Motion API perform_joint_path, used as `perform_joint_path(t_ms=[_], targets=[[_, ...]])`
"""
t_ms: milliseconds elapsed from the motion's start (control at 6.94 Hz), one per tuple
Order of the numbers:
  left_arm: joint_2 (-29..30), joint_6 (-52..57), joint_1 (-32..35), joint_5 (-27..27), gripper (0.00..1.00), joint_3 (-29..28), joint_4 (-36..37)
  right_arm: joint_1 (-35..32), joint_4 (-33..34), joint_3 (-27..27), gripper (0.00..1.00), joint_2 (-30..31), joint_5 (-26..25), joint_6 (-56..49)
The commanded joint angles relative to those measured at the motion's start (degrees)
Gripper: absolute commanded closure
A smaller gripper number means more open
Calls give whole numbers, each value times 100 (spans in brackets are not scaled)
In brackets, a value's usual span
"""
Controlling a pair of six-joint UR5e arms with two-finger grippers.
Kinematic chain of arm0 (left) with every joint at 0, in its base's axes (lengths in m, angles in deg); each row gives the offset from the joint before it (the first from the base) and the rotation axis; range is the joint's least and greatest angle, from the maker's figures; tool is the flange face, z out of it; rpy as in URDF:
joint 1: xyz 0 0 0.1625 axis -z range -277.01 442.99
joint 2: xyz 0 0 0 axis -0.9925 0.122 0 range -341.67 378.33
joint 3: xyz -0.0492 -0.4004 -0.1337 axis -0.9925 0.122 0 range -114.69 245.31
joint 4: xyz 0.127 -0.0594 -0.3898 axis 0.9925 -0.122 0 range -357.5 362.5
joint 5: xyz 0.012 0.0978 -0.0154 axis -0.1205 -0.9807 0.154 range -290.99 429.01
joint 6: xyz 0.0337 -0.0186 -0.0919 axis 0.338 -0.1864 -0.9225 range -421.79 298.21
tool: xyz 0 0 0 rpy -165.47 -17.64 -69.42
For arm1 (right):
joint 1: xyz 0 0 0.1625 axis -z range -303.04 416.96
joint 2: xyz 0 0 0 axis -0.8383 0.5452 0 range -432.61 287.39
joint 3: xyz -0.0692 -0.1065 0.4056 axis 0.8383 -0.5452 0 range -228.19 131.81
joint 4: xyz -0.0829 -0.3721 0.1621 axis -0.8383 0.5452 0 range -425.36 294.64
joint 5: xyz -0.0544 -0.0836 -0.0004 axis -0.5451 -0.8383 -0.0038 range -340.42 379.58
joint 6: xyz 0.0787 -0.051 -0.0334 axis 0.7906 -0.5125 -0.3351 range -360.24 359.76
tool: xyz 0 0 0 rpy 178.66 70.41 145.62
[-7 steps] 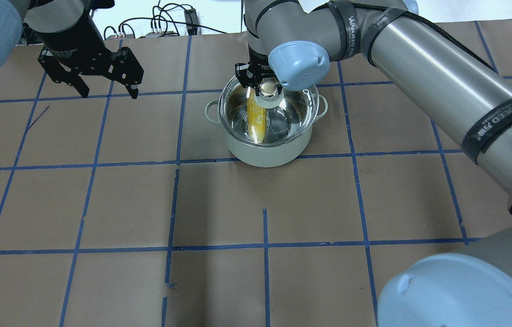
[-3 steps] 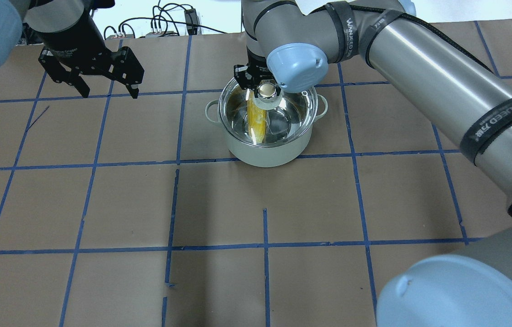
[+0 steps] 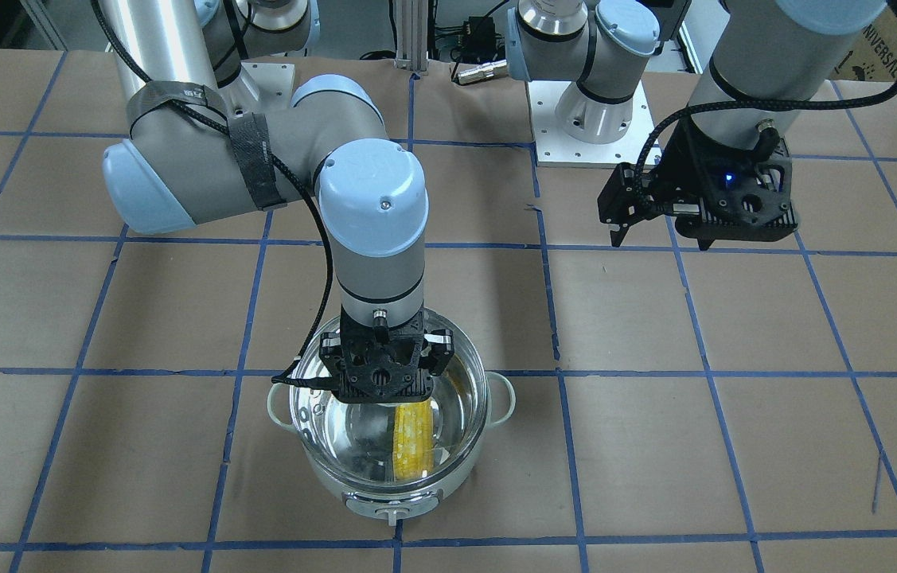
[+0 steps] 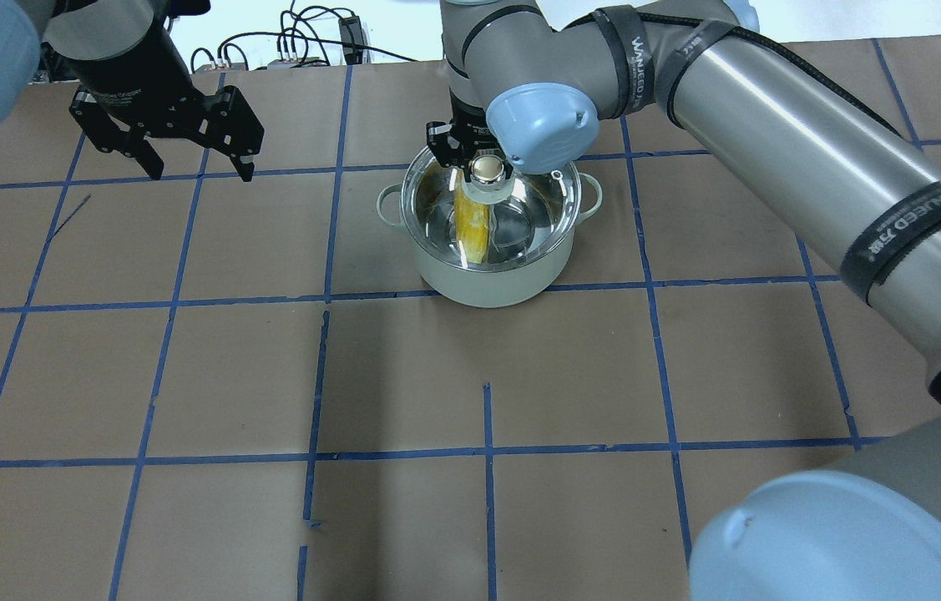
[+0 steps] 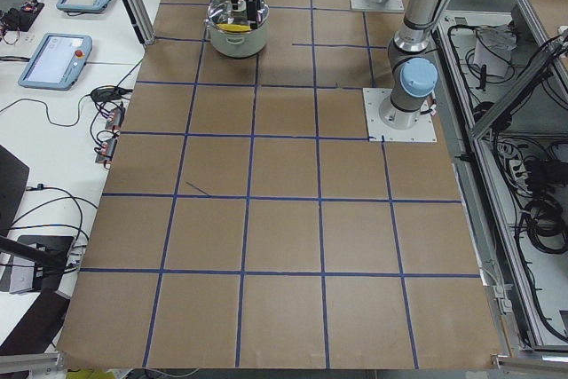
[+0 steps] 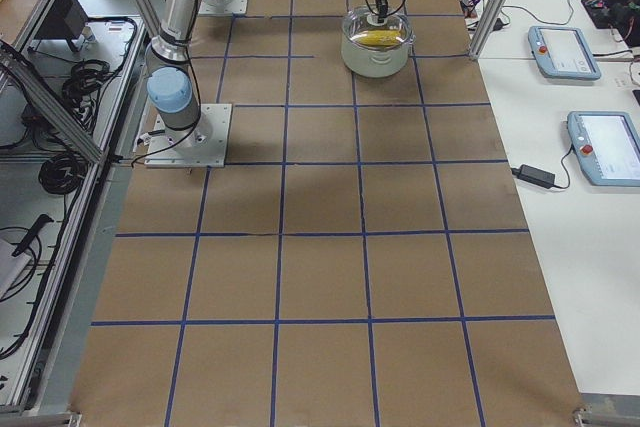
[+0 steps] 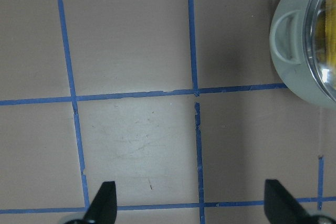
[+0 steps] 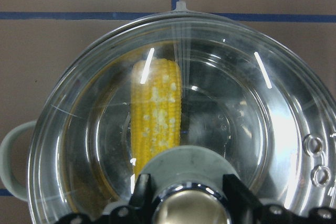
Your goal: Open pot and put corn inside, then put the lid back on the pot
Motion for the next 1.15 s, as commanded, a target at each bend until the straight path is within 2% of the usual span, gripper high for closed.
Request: perform_joint_path(t_ms=[0,144,288,432,576,864,1008], targets=[[-27,-68,17,32,0,3,1,-6,0,1,93,-12,-8,4],[-44,-77,18,33,0,-6,1,-6,0,1,92,-21,9,4],[-44,-77,18,-2,0,3,1,-6,-52,1,68,-12,26,4],[-44,-77,18,-11,0,-6,1,-6,-61,1,28,-3,27,-4],[-44,-77,18,-11,0,-6,1,-6,-61,1,14,-3,18,-13],[-44,-77,35,-11,0,3,1,99,-79,-68,4,23,53,-136],[-44,-77,35,-20,0,-6,1,369,-192,-260,1,49,70,-510]])
